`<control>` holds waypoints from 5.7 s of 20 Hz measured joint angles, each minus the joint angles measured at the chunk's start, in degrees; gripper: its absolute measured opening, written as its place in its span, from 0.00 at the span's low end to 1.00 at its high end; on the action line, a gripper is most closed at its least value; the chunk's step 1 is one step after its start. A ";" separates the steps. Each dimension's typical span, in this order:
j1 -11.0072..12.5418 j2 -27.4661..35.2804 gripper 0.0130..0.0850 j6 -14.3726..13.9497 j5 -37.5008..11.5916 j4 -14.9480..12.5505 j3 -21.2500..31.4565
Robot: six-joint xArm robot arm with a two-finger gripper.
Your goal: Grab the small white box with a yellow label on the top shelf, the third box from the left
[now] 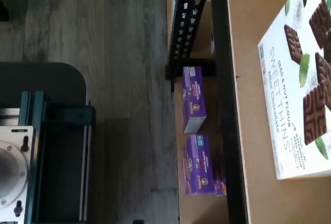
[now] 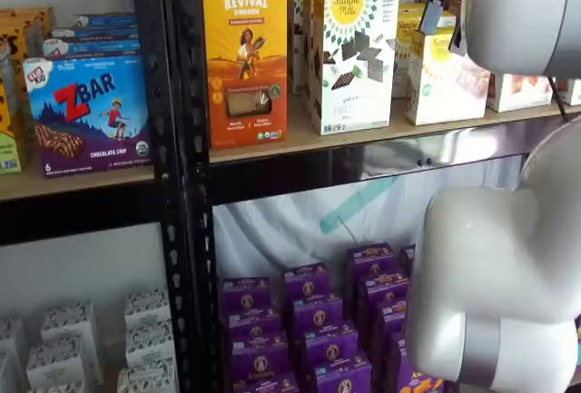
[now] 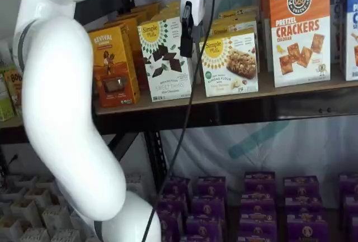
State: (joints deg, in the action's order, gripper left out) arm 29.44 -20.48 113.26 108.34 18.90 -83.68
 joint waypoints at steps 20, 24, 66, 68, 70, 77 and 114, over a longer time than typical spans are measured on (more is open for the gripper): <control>0.60 -7.22 1.00 1.94 -22.53 7.07 12.31; 0.25 -2.64 1.00 2.33 -21.27 4.61 8.74; -3.85 7.08 0.72 0.64 -16.57 -7.33 1.44; -3.73 6.99 0.67 0.74 -16.77 -7.06 1.60; -3.57 6.91 0.56 0.85 -16.97 -6.65 1.70; -3.37 6.85 0.44 1.02 -17.40 -6.27 1.70; -1.40 -0.58 0.28 1.68 -3.34 -7.71 2.73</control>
State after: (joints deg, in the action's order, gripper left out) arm 28.04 -21.06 114.94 105.00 11.19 -80.95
